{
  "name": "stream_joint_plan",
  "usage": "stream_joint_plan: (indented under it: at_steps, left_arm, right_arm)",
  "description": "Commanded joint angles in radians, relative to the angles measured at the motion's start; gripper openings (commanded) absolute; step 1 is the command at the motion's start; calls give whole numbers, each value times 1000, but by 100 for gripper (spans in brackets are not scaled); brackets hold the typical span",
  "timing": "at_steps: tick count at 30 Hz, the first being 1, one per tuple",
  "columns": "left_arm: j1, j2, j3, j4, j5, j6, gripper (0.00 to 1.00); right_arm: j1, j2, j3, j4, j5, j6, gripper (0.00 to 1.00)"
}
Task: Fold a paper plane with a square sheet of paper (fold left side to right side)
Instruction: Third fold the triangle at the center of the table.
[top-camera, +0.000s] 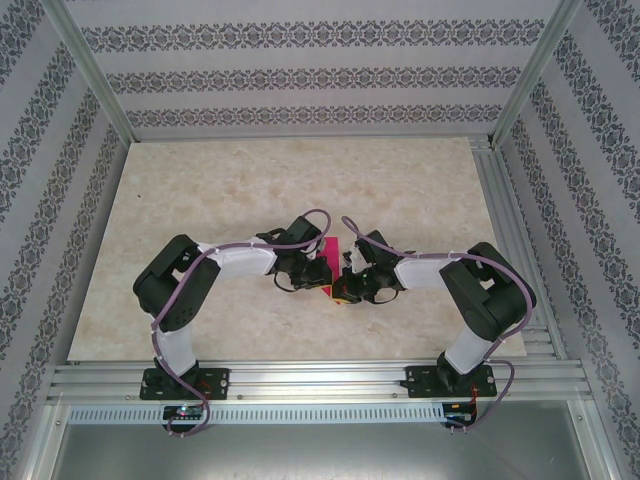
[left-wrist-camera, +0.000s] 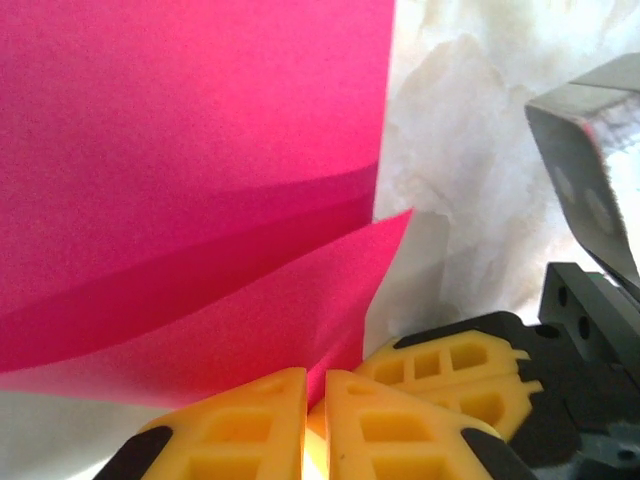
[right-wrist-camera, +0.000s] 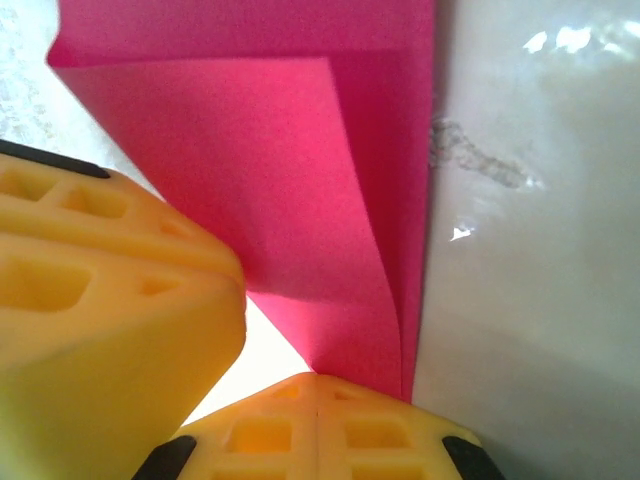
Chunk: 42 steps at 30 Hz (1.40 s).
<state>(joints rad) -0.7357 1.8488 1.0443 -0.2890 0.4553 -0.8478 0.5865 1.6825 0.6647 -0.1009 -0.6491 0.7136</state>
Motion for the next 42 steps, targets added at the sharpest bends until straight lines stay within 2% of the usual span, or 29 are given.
stream_joint_plan:
  at_steps: [1, 8, 15, 23, 42]
  left_arm:
    - [-28, 47, -5, 24, -59, -30, 14]
    - [-28, 72, -41, 52, -101, -67, 13]
    - [8, 61, -39, -14, -176, -10, 12]
    - [112, 31, -73, -32, -214, 74, 14]
    - [342, 28, -7, -113, -212, 234, 17]
  right_arm:
    - [3, 59, -42, -120, 126, 6, 0]
    - [3, 60, -36, -140, 144, 6, 0]
    - [3, 54, -32, -177, 169, 8, 0]
    - [3, 62, -24, -189, 168, 4, 0]
    - [3, 69, -8, -216, 169, -12, 0]
